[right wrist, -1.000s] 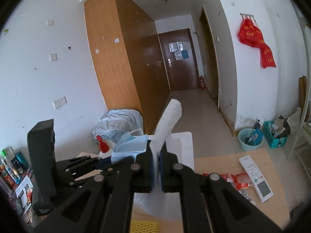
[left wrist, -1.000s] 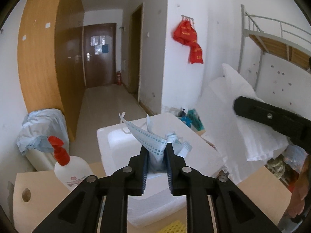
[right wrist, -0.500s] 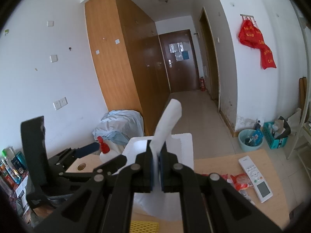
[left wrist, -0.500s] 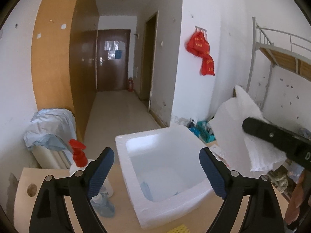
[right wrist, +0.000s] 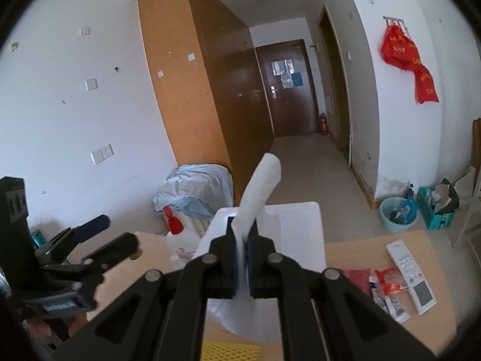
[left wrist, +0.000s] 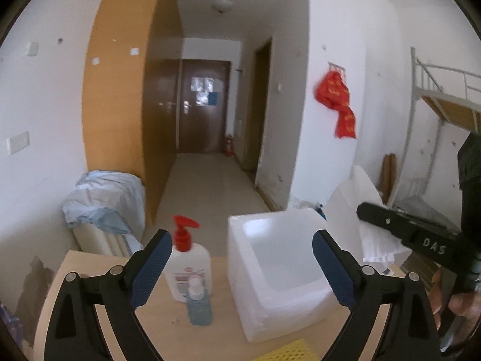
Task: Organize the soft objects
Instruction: 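Lower the white tissue into the foam box and open the right gripper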
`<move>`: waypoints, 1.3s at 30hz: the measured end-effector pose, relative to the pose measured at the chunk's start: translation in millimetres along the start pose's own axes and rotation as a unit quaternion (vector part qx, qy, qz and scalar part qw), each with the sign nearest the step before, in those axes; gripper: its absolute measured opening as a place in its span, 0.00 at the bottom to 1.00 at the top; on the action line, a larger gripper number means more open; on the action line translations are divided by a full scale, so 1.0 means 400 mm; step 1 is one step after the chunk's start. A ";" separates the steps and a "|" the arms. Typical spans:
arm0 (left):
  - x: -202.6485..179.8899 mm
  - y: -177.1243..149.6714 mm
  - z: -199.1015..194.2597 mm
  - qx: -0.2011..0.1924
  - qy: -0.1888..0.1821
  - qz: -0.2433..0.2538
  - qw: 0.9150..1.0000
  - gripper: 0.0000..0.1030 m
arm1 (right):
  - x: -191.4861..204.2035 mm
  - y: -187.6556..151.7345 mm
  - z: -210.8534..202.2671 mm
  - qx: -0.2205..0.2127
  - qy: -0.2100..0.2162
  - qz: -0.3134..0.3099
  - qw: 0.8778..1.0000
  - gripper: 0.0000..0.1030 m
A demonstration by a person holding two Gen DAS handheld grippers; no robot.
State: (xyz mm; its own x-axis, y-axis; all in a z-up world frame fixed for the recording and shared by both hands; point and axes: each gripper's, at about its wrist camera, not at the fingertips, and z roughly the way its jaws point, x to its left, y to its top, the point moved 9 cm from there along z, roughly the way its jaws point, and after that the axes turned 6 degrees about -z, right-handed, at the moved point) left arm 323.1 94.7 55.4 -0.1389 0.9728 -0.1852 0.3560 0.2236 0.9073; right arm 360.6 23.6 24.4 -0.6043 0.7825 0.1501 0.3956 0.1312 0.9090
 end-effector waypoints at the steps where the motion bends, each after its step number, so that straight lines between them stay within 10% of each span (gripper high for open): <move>1: 0.011 0.004 -0.008 -0.005 0.007 -0.003 1.000 0.95 | 0.005 0.000 0.009 0.003 0.002 0.000 1.000 0.07; 22: 0.081 0.015 -0.001 -0.006 0.030 -0.037 0.999 1.00 | -0.006 -0.056 0.113 0.047 -0.009 -0.017 0.999 0.10; 27: 0.080 0.019 -0.013 -0.014 0.029 -0.034 0.999 1.00 | 0.009 -0.054 0.114 0.045 -0.014 -0.029 0.998 0.82; 39: 0.072 0.015 -0.022 -0.011 0.022 -0.035 0.999 1.00 | 0.007 -0.036 0.094 0.032 -0.028 -0.029 0.999 0.89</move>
State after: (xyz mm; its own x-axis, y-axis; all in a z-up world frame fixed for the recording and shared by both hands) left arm 313.0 123.3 58.7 -0.2034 0.9512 -0.2320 0.3245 0.2890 0.9006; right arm 379.2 46.6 -2.8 -0.5886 0.8050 0.0746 0.4057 0.2143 0.8885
